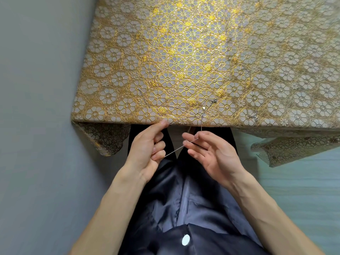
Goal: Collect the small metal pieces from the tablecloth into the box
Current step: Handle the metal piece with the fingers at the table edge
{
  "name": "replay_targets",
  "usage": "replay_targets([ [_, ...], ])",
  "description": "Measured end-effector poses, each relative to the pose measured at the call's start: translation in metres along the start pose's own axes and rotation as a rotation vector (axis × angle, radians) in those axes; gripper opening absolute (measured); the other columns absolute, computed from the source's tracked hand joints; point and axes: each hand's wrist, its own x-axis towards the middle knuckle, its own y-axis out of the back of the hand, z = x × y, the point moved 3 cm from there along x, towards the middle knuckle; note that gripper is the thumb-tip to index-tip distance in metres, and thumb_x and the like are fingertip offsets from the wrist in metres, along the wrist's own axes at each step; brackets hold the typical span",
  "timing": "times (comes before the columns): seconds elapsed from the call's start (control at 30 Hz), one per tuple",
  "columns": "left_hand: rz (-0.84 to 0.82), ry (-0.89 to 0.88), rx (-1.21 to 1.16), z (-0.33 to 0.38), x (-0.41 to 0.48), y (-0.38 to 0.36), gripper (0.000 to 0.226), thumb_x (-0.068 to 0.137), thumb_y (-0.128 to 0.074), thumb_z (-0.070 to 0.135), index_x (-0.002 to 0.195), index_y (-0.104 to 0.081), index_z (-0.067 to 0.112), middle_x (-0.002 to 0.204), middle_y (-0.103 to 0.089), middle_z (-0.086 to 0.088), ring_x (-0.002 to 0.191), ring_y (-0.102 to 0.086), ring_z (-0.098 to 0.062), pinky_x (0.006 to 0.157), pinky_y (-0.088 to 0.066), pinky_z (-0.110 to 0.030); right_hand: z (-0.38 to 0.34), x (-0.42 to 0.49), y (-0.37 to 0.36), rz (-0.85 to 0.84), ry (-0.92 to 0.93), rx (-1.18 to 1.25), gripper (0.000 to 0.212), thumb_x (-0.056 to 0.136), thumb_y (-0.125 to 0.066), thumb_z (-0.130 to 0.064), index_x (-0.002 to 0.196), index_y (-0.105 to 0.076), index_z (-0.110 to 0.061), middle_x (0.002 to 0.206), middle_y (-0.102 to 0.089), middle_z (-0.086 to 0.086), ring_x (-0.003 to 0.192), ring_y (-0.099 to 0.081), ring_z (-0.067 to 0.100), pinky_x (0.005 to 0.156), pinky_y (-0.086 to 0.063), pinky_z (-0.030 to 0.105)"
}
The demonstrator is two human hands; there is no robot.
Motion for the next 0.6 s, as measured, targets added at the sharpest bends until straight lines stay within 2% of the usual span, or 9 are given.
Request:
replay_targets([
  [0.07, 0.005, 0.002, 0.005, 0.000, 0.000, 0.001, 0.013, 0.094, -0.066, 0.026, 0.085, -0.074, 0.021, 0.067, -0.023, 0.008, 0.040, -0.015, -0.002, 0.037, -0.005, -0.017, -0.001, 0.000, -0.001, -0.026, 0.000, 0.023, 0.009, 0.080, -0.060, -0.014, 0.080, -0.067, -0.009, 0.115, -0.074, 0.017, 0.097, -0.074, 0.027, 0.080, -0.058, 0.026],
  [0.13, 0.008, 0.001, 0.007, 0.000, 0.000, 0.001, 0.011, 0.094, -0.065, 0.025, 0.088, -0.072, 0.021, 0.065, -0.025, 0.009, 0.040, -0.015, -0.002, 0.038, -0.005, -0.017, -0.002, -0.001, -0.002, -0.039, -0.002, 0.038, 0.013, 0.076, -0.060, -0.012, 0.073, -0.072, -0.007, 0.115, -0.073, 0.018, 0.100, -0.073, 0.029, 0.085, -0.058, 0.028],
  [0.23, 0.016, -0.002, 0.003, 0.001, 0.000, 0.001, 0.010, 0.094, -0.065, 0.025, 0.088, -0.072, 0.020, 0.064, -0.026, 0.009, 0.040, -0.015, -0.002, 0.038, -0.005, -0.017, -0.003, 0.000, -0.001, -0.029, 0.003, 0.048, 0.012, 0.087, -0.056, -0.003, 0.088, -0.067, 0.001, 0.114, -0.072, 0.023, 0.101, -0.073, 0.028, 0.091, -0.056, 0.030],
  [0.33, 0.023, -0.006, -0.001, 0.002, 0.000, 0.001, 0.008, 0.094, -0.065, 0.024, 0.091, -0.072, 0.020, 0.064, -0.026, 0.009, 0.040, -0.015, -0.002, 0.037, -0.005, -0.017, -0.003, 0.003, 0.002, 0.009, 0.038, 0.012, 0.015, 0.094, -0.053, 0.001, 0.097, -0.067, 0.006, 0.111, -0.074, 0.022, 0.097, -0.074, 0.025, 0.091, -0.057, 0.029],
  [0.5, 0.022, -0.018, -0.005, 0.005, 0.000, 0.004, 0.009, 0.095, -0.063, 0.024, 0.096, -0.069, 0.017, 0.062, -0.027, 0.010, 0.039, -0.016, -0.002, 0.036, -0.006, -0.016, -0.003, 0.004, 0.008, 0.085, 0.199, -0.287, 0.015, 0.093, -0.061, -0.002, 0.093, -0.076, -0.003, 0.097, -0.078, 0.013, 0.100, -0.073, 0.023, 0.093, -0.058, 0.029],
  [0.6, 0.026, -0.025, -0.012, 0.007, -0.001, 0.005, 0.012, 0.096, -0.062, 0.024, 0.097, -0.069, 0.015, 0.061, -0.027, 0.009, 0.038, -0.017, -0.002, 0.035, -0.007, -0.015, -0.002, 0.003, 0.014, 0.145, 0.273, -0.476, 0.009, 0.087, -0.076, -0.019, 0.092, -0.080, -0.013, 0.096, -0.079, 0.007, 0.104, -0.073, 0.022, 0.098, -0.056, 0.035],
])
